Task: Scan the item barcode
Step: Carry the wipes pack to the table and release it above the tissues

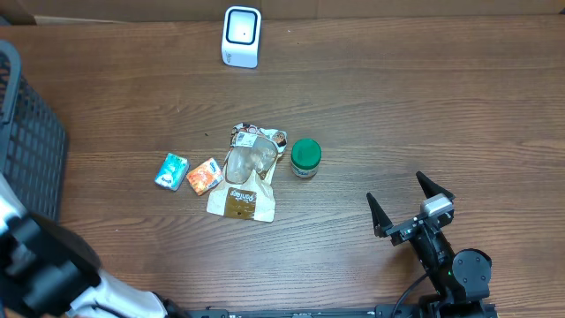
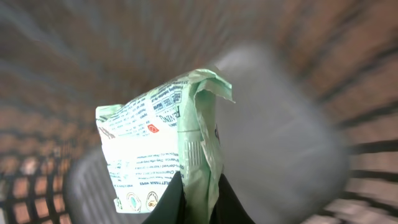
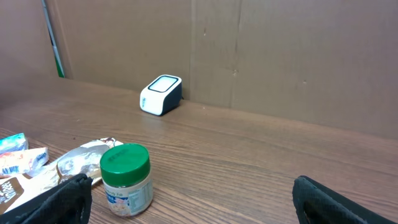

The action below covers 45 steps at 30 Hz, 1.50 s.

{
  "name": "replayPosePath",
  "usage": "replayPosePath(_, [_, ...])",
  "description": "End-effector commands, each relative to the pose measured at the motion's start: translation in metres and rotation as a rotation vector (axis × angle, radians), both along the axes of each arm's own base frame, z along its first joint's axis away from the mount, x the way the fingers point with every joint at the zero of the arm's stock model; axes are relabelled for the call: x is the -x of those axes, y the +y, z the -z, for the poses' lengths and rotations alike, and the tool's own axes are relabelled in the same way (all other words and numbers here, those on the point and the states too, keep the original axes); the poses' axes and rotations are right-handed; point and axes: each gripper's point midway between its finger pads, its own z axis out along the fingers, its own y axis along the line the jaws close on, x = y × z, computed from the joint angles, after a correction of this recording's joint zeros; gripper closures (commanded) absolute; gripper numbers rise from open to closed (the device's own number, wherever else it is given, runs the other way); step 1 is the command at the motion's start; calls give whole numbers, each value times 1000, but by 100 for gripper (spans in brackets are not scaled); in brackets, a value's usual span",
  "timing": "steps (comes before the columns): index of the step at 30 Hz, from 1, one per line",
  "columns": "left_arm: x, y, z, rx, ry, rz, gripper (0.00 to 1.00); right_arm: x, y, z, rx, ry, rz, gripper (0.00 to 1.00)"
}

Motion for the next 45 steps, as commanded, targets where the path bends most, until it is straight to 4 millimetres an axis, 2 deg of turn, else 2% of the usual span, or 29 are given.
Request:
replayPosePath(1, [-10, -45, -105, -144, -219, 91, 96, -1, -1, 2, -1, -4, 8, 0])
replayPosePath(5, [-5, -99, -177, -237, -370, 189, 96, -1, -1, 2, -1, -4, 8, 0])
replayPosePath(8, [4, -140, -209, -260, -435, 264, 96, -1, -1, 2, -1, -4, 8, 0])
replayPosePath(10, [8, -163, -216, -251, -448, 314, 96, -1, -1, 2, -1, -4, 8, 0])
replayPosePath(12, [9, -191, -210, -214, -420, 385, 96, -1, -1, 2, -1, -4, 8, 0])
replayPosePath(14, [5, -217, -194, -153, -368, 462, 96, -1, -1, 2, -1, -4, 8, 0])
replayPosePath(17, [-5, -258, -159, -27, -268, 620, 96, -1, -1, 2, -1, -4, 8, 0])
replayPosePath(19, [-15, -291, -127, 74, -184, 748, 96, -1, -1, 2, -1, -4, 8, 0])
replayPosePath(23, [-24, -339, -69, 190, -31, 935, 96, -1, -1, 2, -1, -4, 8, 0])
replayPosePath(30, [-25, -399, 53, 296, 219, 1065, 96, -1, -1, 2, -1, -4, 8, 0])
replayPosePath(33, [-25, -417, 91, 285, 279, 1107, 96, -1, -1, 2, -1, -4, 8, 0])
replayPosePath(36, [-34, -430, 115, 231, 313, 1130, 96, -1, -1, 2, -1, -4, 8, 0])
replayPosePath(42, [-53, -437, 130, 124, 330, 1128, 96, -1, -1, 2, -1, -4, 8, 0])
replayPosePath(43, [-53, -438, 133, 123, 335, 1128, 92, -1, -1, 2, -1, -4, 8, 0])
replayPosePath(45, [-52, -438, 137, 136, 336, 1109, 77, -1, -1, 2, -2, -4, 8, 0])
